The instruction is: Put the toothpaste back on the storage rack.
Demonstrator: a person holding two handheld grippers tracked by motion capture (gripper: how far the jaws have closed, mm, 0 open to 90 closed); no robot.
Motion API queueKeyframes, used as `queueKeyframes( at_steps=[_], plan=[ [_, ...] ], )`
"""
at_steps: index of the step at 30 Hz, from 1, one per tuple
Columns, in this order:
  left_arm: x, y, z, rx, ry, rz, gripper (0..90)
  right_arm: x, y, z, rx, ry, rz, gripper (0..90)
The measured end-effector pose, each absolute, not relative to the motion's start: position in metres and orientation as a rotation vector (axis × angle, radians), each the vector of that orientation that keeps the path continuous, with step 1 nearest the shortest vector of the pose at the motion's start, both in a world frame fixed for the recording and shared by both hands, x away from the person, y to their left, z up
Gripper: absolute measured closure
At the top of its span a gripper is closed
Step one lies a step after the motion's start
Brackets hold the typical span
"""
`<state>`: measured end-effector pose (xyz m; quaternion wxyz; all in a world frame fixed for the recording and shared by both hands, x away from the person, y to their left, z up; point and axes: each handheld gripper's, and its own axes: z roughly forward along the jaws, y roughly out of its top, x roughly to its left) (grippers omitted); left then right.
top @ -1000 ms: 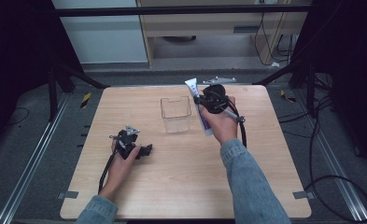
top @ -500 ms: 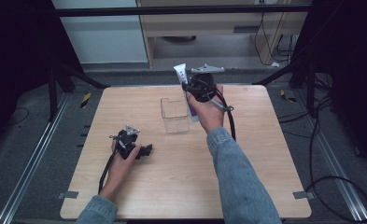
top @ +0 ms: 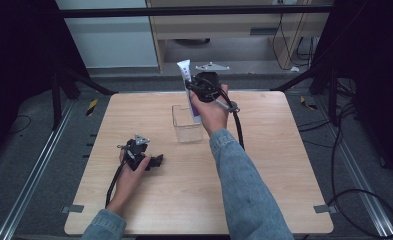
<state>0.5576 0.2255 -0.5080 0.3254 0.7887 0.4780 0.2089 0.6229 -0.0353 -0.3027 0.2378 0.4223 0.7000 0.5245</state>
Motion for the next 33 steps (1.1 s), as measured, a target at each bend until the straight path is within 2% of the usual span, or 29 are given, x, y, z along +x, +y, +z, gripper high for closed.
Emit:
queueKeyframes(
  at_steps=[33],
  plan=[
    [0.558,0.225,-0.508,2.064,1.255,0.547,0.0,0.645,-0.003,-0.322,1.120,1.833,1.476,79.7]
  ],
)
